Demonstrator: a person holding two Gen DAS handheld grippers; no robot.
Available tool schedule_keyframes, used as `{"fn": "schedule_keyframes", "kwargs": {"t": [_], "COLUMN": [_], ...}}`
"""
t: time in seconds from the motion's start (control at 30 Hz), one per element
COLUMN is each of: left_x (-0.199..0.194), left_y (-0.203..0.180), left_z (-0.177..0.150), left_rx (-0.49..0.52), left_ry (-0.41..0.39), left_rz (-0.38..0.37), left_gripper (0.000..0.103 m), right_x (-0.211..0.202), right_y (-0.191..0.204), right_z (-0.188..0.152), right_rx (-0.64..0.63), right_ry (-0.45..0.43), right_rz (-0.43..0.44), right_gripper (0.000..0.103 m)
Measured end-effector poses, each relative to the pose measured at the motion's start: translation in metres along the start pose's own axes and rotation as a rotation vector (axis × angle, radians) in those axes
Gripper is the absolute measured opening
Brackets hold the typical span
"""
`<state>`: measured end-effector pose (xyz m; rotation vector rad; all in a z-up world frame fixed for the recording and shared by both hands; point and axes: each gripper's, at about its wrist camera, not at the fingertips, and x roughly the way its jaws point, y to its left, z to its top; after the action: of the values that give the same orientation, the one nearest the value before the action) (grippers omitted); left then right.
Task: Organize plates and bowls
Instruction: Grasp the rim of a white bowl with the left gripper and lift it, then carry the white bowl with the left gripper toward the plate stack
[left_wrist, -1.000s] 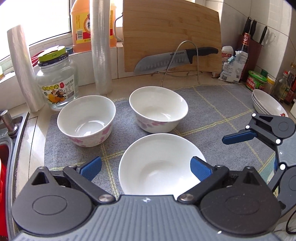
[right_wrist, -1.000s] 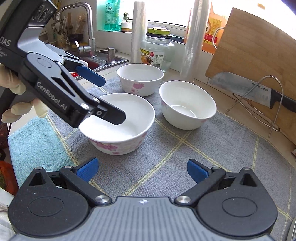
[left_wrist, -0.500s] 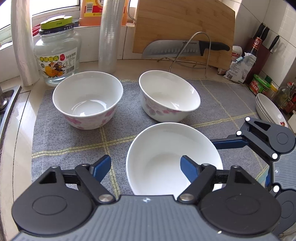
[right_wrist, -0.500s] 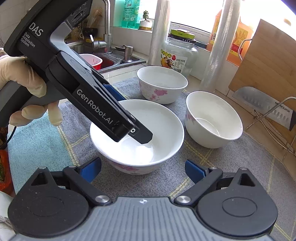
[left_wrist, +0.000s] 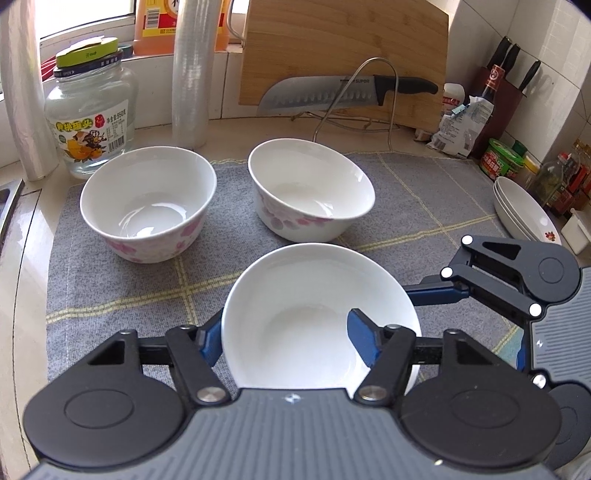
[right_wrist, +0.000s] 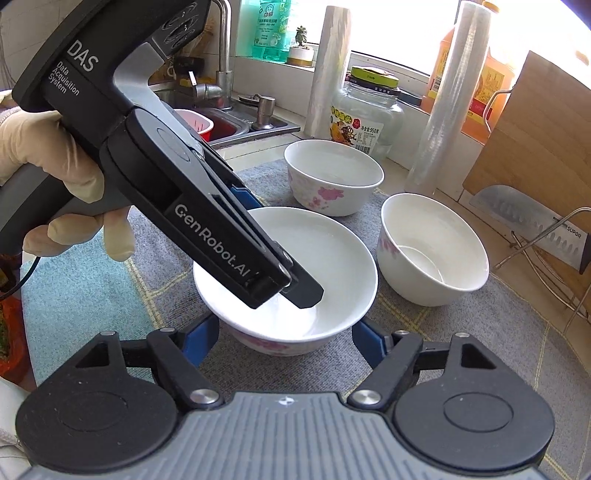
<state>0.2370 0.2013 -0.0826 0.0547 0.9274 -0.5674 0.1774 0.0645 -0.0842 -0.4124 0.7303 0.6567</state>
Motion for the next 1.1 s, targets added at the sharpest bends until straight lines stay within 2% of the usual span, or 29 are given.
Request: {"fn": "schedule_keyframes", "kwargs": {"t": [0.37, 1.1], "left_x": [-0.004, 0.030], "left_y": [-0.016, -0.121], "left_z": [0.003, 0.032], "left_rx": [0.030, 0.193], "left_ry": [0.000, 0.022], "left_rz": [-0.028, -0.168], "left_gripper": [0.067, 0.067], "right_x": [-0.016, -0.080], "right_y": [-0.001, -0.048], "right_z": [-0.008, -0.067], "right_rx": [0.029, 0.159], "right_ry": [0.012, 0.047], "right_rz": [-0.013, -0.163], "right_gripper": [0.082, 0.082]}}
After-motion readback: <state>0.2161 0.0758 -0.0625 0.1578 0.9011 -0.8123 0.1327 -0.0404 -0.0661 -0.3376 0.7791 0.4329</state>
